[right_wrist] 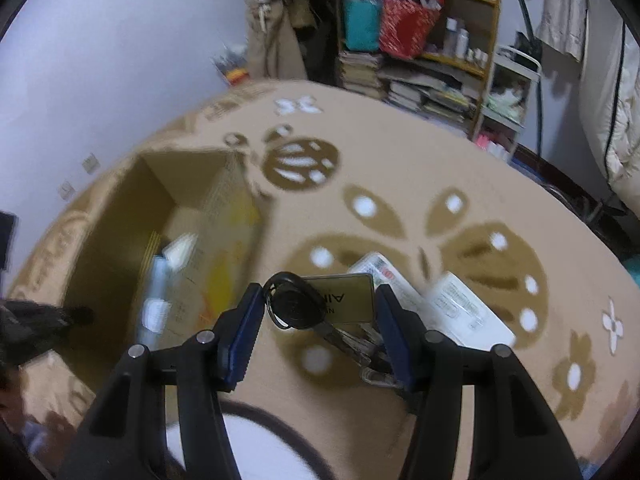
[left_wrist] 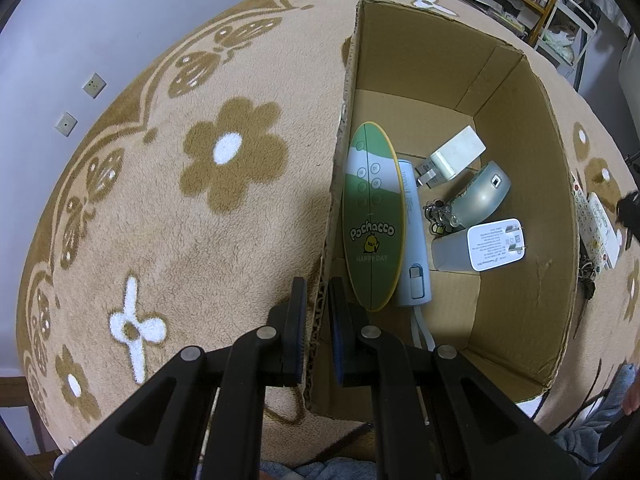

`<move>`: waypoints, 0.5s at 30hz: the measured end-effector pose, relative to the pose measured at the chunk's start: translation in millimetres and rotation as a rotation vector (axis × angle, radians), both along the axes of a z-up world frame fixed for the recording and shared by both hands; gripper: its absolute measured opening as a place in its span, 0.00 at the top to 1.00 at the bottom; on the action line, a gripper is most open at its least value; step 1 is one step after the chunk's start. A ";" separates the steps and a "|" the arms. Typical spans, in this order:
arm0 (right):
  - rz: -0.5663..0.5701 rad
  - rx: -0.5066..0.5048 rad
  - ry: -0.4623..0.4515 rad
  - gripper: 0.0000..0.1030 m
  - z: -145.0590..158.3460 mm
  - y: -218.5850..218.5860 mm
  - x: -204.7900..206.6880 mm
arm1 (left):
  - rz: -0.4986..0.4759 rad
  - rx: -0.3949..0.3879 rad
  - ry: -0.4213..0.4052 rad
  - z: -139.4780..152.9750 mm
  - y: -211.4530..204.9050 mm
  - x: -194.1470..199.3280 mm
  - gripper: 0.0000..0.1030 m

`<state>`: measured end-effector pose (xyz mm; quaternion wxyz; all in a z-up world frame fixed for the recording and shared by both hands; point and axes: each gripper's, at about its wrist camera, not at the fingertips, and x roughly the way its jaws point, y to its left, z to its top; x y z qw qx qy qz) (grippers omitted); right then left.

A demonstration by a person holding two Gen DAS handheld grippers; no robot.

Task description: Organize rigid objects

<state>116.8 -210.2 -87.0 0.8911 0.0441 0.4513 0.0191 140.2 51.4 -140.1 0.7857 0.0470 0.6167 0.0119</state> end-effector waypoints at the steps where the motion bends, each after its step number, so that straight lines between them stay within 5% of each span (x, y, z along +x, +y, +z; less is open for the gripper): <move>1: 0.015 0.019 -0.017 0.41 5.2 6.4 1.5 | 0.000 -0.001 0.000 0.0 0.1 -0.2 0.90; 15: 0.159 0.206 -0.106 0.41 26.4 69.8 10.6 | 0.005 -0.014 0.002 1.1 0.9 -1.0 0.90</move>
